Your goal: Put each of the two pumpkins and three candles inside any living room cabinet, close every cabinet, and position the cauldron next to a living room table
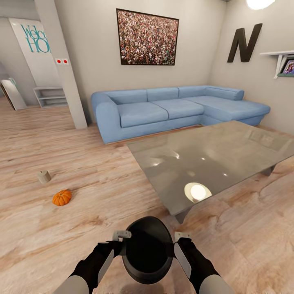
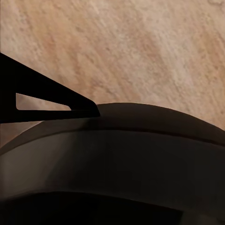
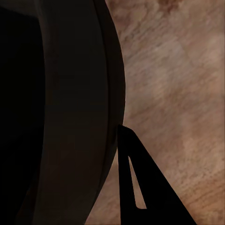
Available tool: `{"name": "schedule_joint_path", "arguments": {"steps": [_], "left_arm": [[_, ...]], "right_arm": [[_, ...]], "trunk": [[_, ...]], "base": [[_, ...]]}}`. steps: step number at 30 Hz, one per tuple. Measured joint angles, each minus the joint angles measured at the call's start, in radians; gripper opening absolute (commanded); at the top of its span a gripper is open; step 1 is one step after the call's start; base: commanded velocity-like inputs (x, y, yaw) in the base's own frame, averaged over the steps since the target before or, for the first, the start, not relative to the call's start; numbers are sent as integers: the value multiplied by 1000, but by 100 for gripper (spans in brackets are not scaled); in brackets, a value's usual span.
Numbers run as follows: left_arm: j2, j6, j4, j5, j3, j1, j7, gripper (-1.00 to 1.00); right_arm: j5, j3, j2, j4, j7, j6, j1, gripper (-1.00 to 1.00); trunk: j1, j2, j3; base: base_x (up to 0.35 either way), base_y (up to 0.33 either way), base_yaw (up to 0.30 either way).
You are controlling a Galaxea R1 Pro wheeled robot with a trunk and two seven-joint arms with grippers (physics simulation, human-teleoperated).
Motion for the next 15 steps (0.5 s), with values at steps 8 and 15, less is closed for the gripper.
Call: {"name": "schedule_joint_path", "arguments": {"steps": [8,15], "left_arm": [[0,-1,0,0,0,0,0,-100],[0,-1,0,1,0,0,0,-100]], "right_arm": [[0,0,0,-2,-1,0,0,-100],[0,0,0,-1,-1,0,0,-100]], "trunk": [[0,0,-4],[0,0,-4]], "base": [[0,0,0],[35,4,0]]}}
